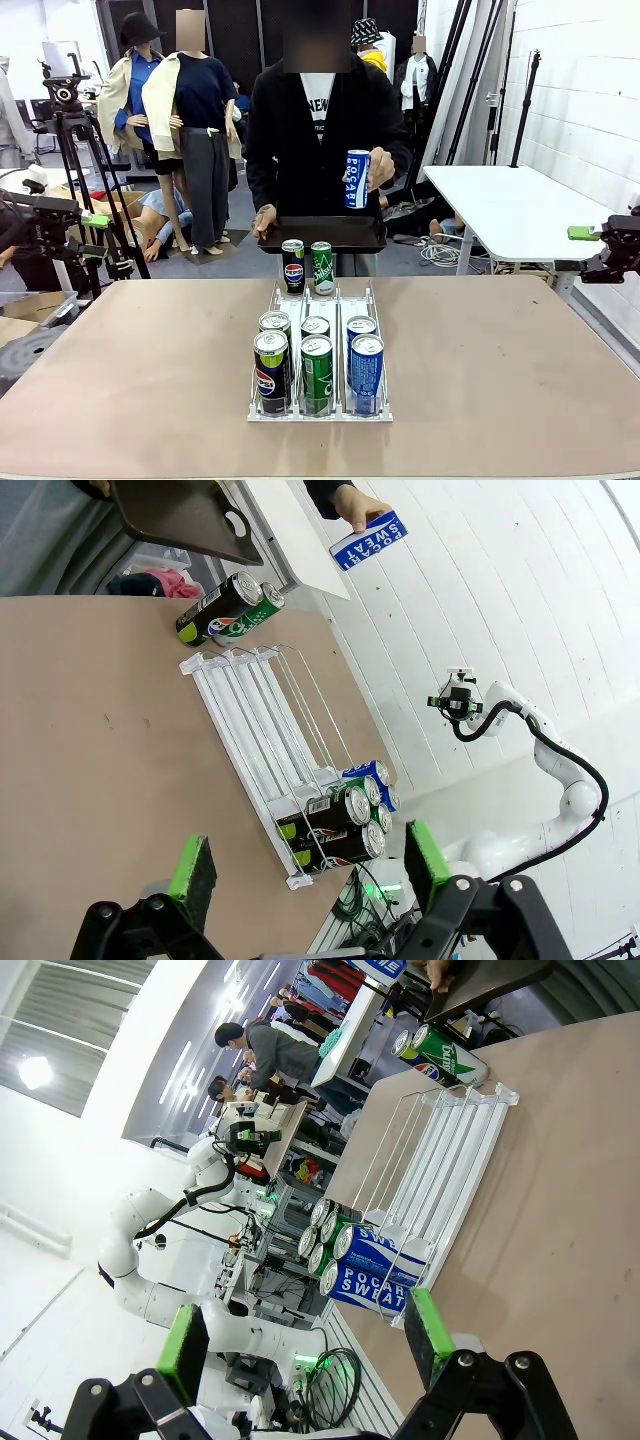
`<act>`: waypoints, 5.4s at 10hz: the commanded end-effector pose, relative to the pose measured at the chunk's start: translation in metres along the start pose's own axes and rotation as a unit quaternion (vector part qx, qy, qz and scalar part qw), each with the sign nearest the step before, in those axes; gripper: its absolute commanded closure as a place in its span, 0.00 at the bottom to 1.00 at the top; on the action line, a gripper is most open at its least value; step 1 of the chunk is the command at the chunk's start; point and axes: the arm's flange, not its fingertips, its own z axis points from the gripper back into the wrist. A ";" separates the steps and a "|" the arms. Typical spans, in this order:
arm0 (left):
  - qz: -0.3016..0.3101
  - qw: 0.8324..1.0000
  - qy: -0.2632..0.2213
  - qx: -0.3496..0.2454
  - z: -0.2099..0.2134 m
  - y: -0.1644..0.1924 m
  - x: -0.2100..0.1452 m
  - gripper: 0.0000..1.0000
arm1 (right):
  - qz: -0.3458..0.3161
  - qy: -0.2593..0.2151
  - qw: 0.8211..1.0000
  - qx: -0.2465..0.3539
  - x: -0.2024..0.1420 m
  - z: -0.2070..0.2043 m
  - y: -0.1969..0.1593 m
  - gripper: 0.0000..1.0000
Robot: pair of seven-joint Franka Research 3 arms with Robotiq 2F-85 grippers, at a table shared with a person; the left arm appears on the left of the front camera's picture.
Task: Retrieve and hand over the desired beverage to the person.
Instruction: Pick up a can of the same type that the person held from the Automatic Can Dispenser.
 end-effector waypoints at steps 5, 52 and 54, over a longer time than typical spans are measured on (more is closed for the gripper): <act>-0.001 1.000 0.002 0.001 0.001 0.000 0.000 0.00 | 0.000 -0.002 1.000 0.001 -0.001 0.001 -0.001 0.00; -0.001 1.000 0.002 0.001 0.001 0.000 0.000 0.00 | 0.168 0.375 0.721 -0.559 -0.100 -0.426 0.162 0.00; -0.001 1.000 0.002 0.001 0.001 0.000 0.000 0.00 | 0.157 0.377 0.715 -0.568 -0.103 -0.429 0.156 0.00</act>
